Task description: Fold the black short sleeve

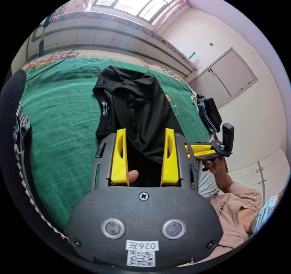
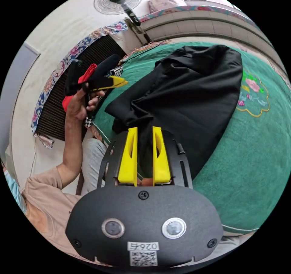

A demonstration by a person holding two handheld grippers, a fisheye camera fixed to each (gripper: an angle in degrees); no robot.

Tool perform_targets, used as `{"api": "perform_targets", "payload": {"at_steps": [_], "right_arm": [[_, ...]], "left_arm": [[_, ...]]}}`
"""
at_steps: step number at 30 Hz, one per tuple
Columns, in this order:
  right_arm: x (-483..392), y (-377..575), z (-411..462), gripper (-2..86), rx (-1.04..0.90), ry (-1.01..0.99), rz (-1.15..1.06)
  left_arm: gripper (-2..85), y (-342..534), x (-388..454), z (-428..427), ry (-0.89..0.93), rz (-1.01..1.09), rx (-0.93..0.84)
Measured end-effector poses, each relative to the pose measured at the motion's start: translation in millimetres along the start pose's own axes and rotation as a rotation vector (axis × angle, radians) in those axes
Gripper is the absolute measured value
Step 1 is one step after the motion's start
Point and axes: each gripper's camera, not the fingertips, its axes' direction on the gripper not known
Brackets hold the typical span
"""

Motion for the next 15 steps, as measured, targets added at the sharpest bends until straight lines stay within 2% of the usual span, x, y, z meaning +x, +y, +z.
{"api": "perform_targets", "payload": {"at_steps": [2, 3, 5, 6, 8, 11, 13, 15], "right_arm": [[22.7, -9.1, 13.2, 3.3, -0.027, -0.066, 0.03], [24.0, -11.3, 16.5, 2.8, -0.041, -0.09, 0.026], [14.1, -16.6, 21.8, 0.8, -0.084, -0.178, -0.055], [11.0, -17.7, 22.3, 0.5, -0.101, -0.183, -0.078], [5.7, -20.6, 16.2, -0.5, -0.145, -0.199, -0.165], [27.4, -29.9, -11.0, -0.8, -0.118, -0.236, -0.171], [49.4, -41.7, -30.3, -0.9, -0.071, -0.232, -0.138], [74.4, -58.3, -46.3, -0.9, -0.02, -0.199, -0.093]], "left_arm": [[12.2, 10.3, -3.2, 22.5, 0.044, 0.025, -0.127], [6.1, 17.6, -8.8, 32.4, 0.063, 0.028, -0.199], [1.9, 30.5, -19.2, 29.6, -0.03, -0.018, -0.234], [1.1, 38.9, -25.1, 19.4, -0.117, -0.066, -0.222], [0.3, 51.0, -29.4, 0.7, -0.156, -0.12, -0.166], [-0.6, 66.3, -19.3, -26.5, -0.269, -0.168, -0.067], [-0.9, 67.8, 5.4, -43.0, -0.365, -0.131, 0.036], [-1.0, 63.8, 28.7, -42.7, -0.326, -0.031, 0.113]]}}
